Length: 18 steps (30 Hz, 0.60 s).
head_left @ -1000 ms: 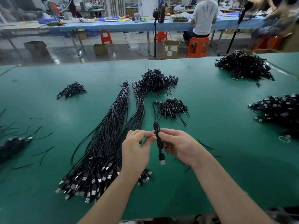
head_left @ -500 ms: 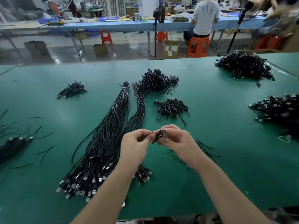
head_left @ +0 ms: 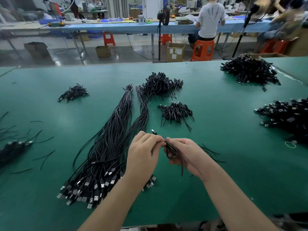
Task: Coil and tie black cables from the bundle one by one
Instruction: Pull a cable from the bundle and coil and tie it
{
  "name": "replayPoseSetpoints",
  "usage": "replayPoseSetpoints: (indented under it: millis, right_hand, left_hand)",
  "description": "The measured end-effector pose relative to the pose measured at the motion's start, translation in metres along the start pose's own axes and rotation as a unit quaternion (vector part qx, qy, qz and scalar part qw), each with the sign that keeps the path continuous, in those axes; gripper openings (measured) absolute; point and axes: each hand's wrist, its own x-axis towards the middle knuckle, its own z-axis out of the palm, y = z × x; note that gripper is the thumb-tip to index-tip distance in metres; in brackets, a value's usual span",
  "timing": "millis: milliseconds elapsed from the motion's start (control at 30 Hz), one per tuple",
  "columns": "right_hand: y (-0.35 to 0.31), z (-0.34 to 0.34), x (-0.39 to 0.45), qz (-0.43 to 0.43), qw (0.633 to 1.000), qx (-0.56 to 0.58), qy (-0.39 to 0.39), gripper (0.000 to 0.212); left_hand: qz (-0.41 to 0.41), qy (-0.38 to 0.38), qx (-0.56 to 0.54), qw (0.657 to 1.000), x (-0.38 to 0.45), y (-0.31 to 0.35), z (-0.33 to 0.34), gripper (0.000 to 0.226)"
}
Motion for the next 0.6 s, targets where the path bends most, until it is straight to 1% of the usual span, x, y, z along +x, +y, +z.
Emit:
replayPoseSetpoints:
  millis: [133,200,233,267,333,367,400,433,467,500,533,567,600]
  right_hand:
    - [0.001,0.001,0.002,0.004,1.0,-0.013,0.021,0.021]
    - [0.003,0.001,0.003,-0.006,0.999,-0.018,0.031,0.021]
    - [0.005,0.002,0.004,-0.018,0.999,-0.019,0.033,0.02]
    - [0.006,0.002,0.004,-0.033,0.999,-0.018,0.033,0.019]
    - [0.01,0.004,0.004,-0.067,0.997,-0.017,0.039,0.012]
    - [0.011,0.004,0.004,-0.086,0.995,-0.025,0.045,0.01]
    - [0.012,0.005,0.003,-0.108,0.992,-0.038,0.049,0.011]
    - [0.013,0.005,0.003,-0.131,0.989,-0.054,0.052,0.014]
    - [0.013,0.005,0.002,-0.152,0.984,-0.075,0.054,0.018]
    - [0.013,0.004,0.001,-0.169,0.979,-0.1,0.056,0.021]
    - [0.013,0.003,0.0,-0.183,0.973,-0.127,0.057,0.022]
    - [0.012,0.002,-0.001,-0.193,0.968,-0.153,0.055,0.024]
    - [0.011,0.0,-0.001,-0.198,0.964,-0.172,0.051,0.024]
  left_hand:
    - [0.036,-0.014,0.036,0.999,0.0,-0.002,0.0,0.003]
    - [0.018,-0.023,0.049,0.998,-0.003,0.0,0.001,0.006]
    - [-0.014,-0.024,0.044,0.999,-0.005,0.003,0.001,0.006]
    - [-0.063,-0.023,0.029,0.997,-0.008,0.006,0.002,0.007]
    - [-0.194,-0.025,-0.036,0.98,-0.012,0.012,0.006,0.007]
    - [-0.265,-0.032,-0.081,0.96,-0.013,0.013,0.009,0.008]
    - [-0.339,-0.038,-0.139,0.93,-0.013,0.013,0.011,0.01]
    - [-0.417,-0.043,-0.212,0.883,-0.011,0.011,0.012,0.011]
    - [-0.493,-0.051,-0.296,0.816,-0.008,0.011,0.012,0.011]
    - [-0.553,-0.063,-0.374,0.742,-0.006,0.011,0.011,0.01]
    - [-0.588,-0.076,-0.424,0.685,-0.003,0.01,0.01,0.009]
    - [-0.601,-0.089,-0.444,0.658,-0.002,0.008,0.01,0.008]
    - [-0.6,-0.1,-0.449,0.654,-0.002,0.006,0.009,0.007]
